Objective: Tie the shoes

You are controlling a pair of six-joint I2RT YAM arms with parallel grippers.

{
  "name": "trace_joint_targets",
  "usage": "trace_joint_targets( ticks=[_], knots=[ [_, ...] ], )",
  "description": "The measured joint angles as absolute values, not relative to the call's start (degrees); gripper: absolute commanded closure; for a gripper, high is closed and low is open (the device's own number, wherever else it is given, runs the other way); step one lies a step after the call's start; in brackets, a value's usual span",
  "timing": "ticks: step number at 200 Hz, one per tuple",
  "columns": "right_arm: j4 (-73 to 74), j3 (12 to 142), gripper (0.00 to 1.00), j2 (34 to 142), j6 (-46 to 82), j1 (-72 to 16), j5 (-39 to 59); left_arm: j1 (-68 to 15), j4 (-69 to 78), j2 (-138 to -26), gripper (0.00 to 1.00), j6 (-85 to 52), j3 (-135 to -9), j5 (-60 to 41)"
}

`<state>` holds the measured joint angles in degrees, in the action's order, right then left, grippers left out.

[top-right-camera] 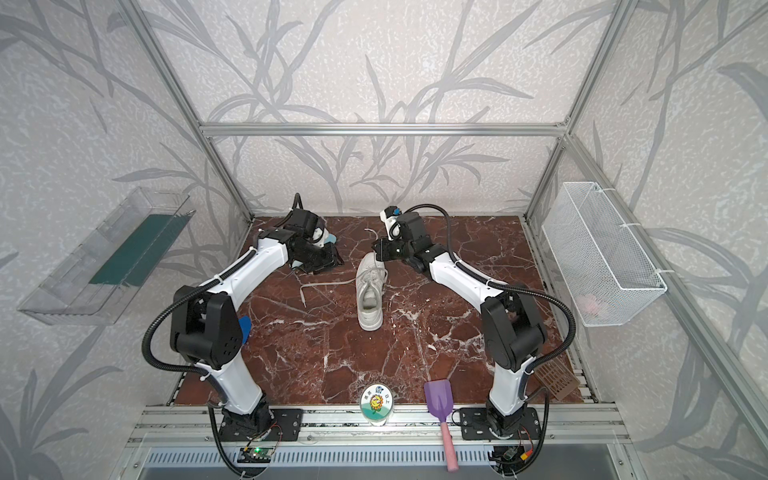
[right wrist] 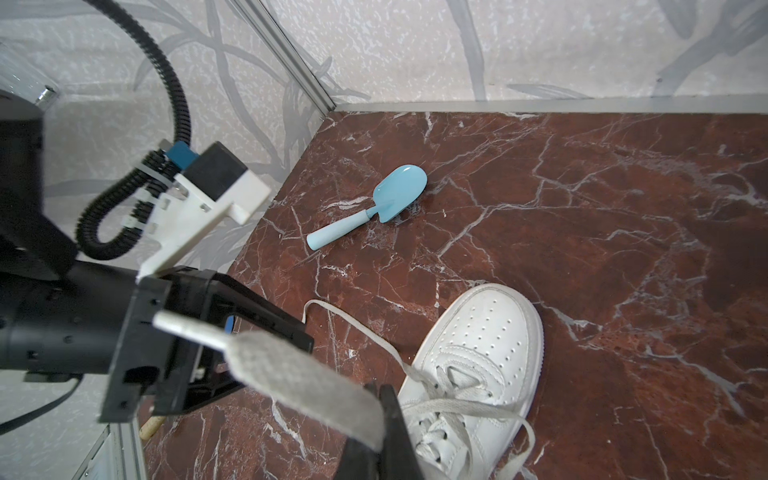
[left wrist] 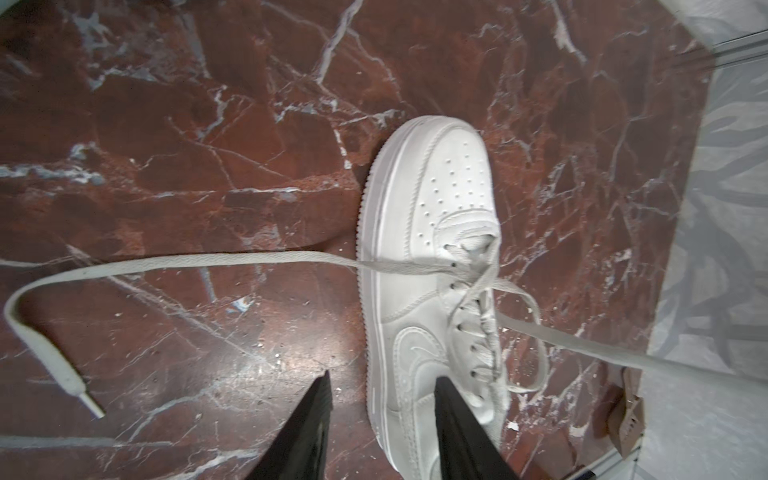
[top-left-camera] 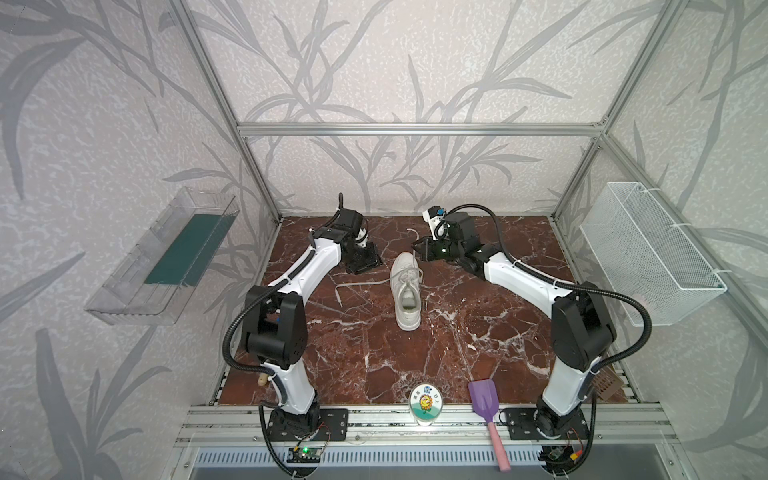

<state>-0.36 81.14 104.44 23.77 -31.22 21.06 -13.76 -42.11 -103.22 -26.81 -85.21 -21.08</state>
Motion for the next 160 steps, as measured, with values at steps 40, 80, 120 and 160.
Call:
trace_joint_targets(
  ticks=[40, 80, 120, 160],
  knots=[
    [-0.4, 81.14, 0.99, 103.81, 24.18, -31.22, 21.71, -13.76, -44.91, -108.81, 0.55, -22.31, -85.97, -13.82],
    [-0.56, 81.14, 0.99, 103.48, 24.21, -31.22, 21.98, -13.76, -46.72, -113.45, 0.54, -20.27, -86.96, -8.75],
    [-0.95, 81.14, 0.99, 103.46, 24.21, -31.22, 22.17, -13.89, -46.98, -115.7, 0.54, -19.66, -88.9, -6.68],
    [-1.72, 81.14, 0.99, 103.46, 24.18, -31.14, 22.37, -14.22, -47.4, -118.58, 0.54, -18.9, -92.75, -4.8]
  ],
)
